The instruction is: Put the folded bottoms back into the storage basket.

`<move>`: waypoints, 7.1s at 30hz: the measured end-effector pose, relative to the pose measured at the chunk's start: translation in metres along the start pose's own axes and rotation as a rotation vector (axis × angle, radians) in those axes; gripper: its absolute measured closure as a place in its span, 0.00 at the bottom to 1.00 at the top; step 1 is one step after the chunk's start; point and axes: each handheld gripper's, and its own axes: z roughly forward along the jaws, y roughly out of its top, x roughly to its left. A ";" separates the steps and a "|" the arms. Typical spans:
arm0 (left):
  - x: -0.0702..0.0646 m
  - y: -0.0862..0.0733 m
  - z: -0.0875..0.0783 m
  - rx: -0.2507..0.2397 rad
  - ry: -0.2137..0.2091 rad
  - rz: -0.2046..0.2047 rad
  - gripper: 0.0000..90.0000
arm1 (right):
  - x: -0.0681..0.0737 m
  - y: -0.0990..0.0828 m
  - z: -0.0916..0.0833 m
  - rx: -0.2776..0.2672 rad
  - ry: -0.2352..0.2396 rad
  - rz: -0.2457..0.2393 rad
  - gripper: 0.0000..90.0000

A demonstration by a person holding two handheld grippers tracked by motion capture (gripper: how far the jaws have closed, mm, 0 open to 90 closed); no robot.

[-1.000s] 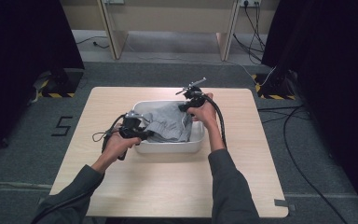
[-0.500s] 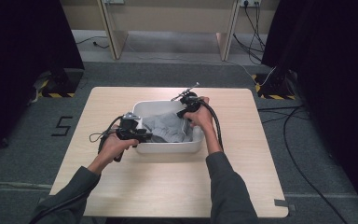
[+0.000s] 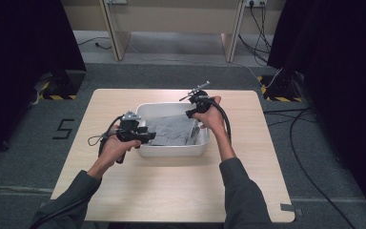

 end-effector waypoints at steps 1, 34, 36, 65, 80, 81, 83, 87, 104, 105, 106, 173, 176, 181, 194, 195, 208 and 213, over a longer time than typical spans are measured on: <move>-0.003 0.001 -0.003 -0.008 -0.006 -0.006 0.52 | 0.000 0.000 -0.001 -0.002 -0.002 -0.004 0.45; -0.057 -0.028 -0.055 -0.056 -0.191 0.049 0.27 | 0.021 -0.041 -0.062 -0.185 0.113 0.042 0.38; -0.058 -0.032 -0.056 -0.053 -0.198 0.050 0.27 | 0.023 -0.044 -0.065 -0.192 0.115 0.045 0.38; -0.054 -0.085 -0.065 -0.070 -0.217 0.005 0.20 | 0.036 -0.095 -0.108 -0.284 0.119 0.023 0.37; -0.044 -0.104 -0.061 -0.063 -0.201 -0.014 0.19 | 0.038 -0.133 -0.121 -0.329 0.092 0.038 0.37; -0.044 -0.105 -0.060 -0.061 -0.196 -0.013 0.19 | 0.039 -0.135 -0.122 -0.329 0.093 0.038 0.37; -0.041 -0.109 -0.058 -0.052 -0.180 -0.014 0.19 | 0.040 -0.139 -0.122 -0.339 0.093 0.037 0.37; -0.039 -0.113 -0.058 -0.053 -0.166 -0.009 0.19 | 0.042 -0.149 -0.122 -0.340 0.081 0.038 0.36; -0.039 -0.132 -0.051 -0.031 -0.148 -0.014 0.19 | 0.050 -0.188 -0.120 -0.372 0.068 0.079 0.35; -0.039 -0.134 -0.051 -0.028 -0.146 -0.015 0.19 | 0.050 -0.189 -0.120 -0.378 0.070 0.084 0.35; -0.038 -0.135 -0.052 -0.026 -0.146 -0.015 0.20 | 0.050 -0.190 -0.120 -0.375 0.074 0.083 0.35; -0.033 -0.190 -0.084 -0.011 0.022 0.011 0.20 | 0.072 -0.292 -0.099 -0.169 0.020 0.146 0.26; -0.034 -0.192 -0.085 -0.012 0.025 0.014 0.20 | 0.075 -0.298 -0.098 -0.155 0.008 0.148 0.25; -0.034 -0.197 -0.086 0.007 0.024 0.011 0.19 | 0.078 -0.306 -0.098 -0.169 0.001 0.137 0.22; -0.038 -0.207 -0.089 0.028 0.033 0.017 0.18 | 0.086 -0.322 -0.104 -0.223 -0.006 0.148 0.19; -0.039 -0.208 -0.089 0.028 0.040 0.025 0.18 | 0.086 -0.323 -0.104 -0.225 -0.006 0.147 0.19; -0.044 -0.210 -0.086 0.028 0.075 0.095 0.17 | 0.086 -0.324 -0.103 -0.237 -0.008 0.142 0.18; -0.044 -0.210 -0.086 0.028 0.076 0.096 0.17 | 0.086 -0.324 -0.103 -0.239 -0.008 0.145 0.18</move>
